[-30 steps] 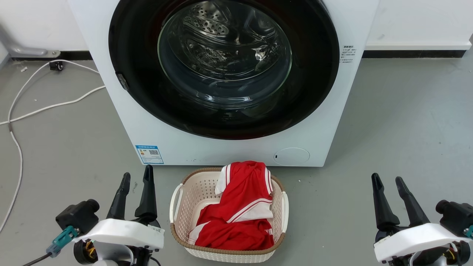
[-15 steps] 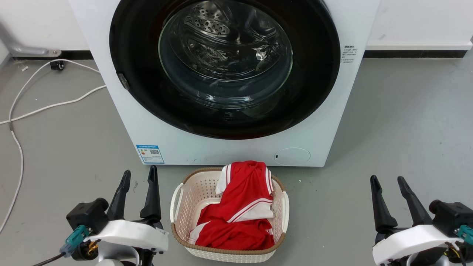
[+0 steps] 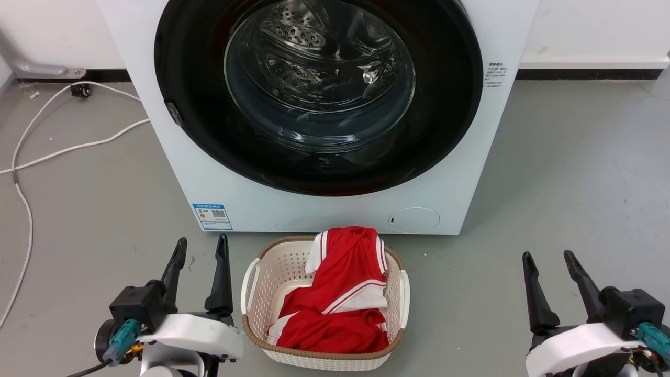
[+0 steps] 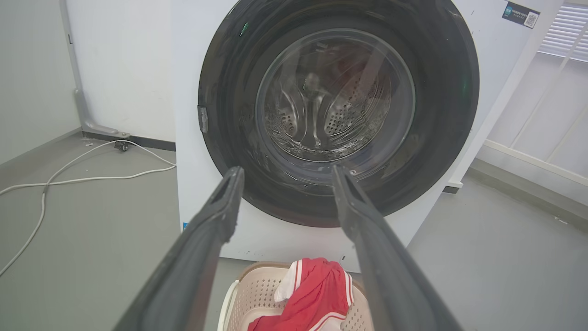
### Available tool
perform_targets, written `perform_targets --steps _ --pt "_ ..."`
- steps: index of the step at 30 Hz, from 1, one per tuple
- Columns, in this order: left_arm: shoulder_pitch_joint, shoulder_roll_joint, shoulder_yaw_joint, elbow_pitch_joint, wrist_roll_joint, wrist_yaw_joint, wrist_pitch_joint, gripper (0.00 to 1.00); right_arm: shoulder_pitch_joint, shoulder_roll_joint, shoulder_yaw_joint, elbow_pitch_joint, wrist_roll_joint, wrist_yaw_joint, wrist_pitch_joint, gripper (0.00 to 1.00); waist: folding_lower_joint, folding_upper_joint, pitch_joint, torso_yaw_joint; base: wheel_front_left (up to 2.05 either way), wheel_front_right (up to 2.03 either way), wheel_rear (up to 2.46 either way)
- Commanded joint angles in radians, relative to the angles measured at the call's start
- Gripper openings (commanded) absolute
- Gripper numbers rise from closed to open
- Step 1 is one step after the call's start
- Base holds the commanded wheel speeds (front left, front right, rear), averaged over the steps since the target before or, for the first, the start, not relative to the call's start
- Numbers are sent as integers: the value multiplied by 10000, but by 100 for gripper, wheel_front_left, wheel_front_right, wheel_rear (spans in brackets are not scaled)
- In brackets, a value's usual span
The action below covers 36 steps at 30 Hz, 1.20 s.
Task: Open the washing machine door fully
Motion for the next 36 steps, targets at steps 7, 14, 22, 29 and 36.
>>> perform_targets --steps 7,14,22,29,36 --pt "-164 49 -80 -40 921 93 -252 100 143 46 43 -174 -857 -3 -195 100 0 0 23 11 0 0 0" --pt "-173 50 -105 -20 1367 117 -357 100 176 52 70 -187 -1287 -4 -289 100 0 0 49 13 0 0 0" --pt "-131 40 -161 -37 1933 162 -503 100 232 61 75 -230 -1819 -4 -383 100 0 0 56 18 0 0 0" --pt "-58 11 -193 -48 2377 182 -619 100 296 69 92 -275 -2250 -5 -478 100 0 0 50 33 0 0 0" --pt "-50 -11 -165 -2 2405 196 -638 100 291 71 80 -261 -2226 -5 -479 100 0 0 77 29 0 0 0"
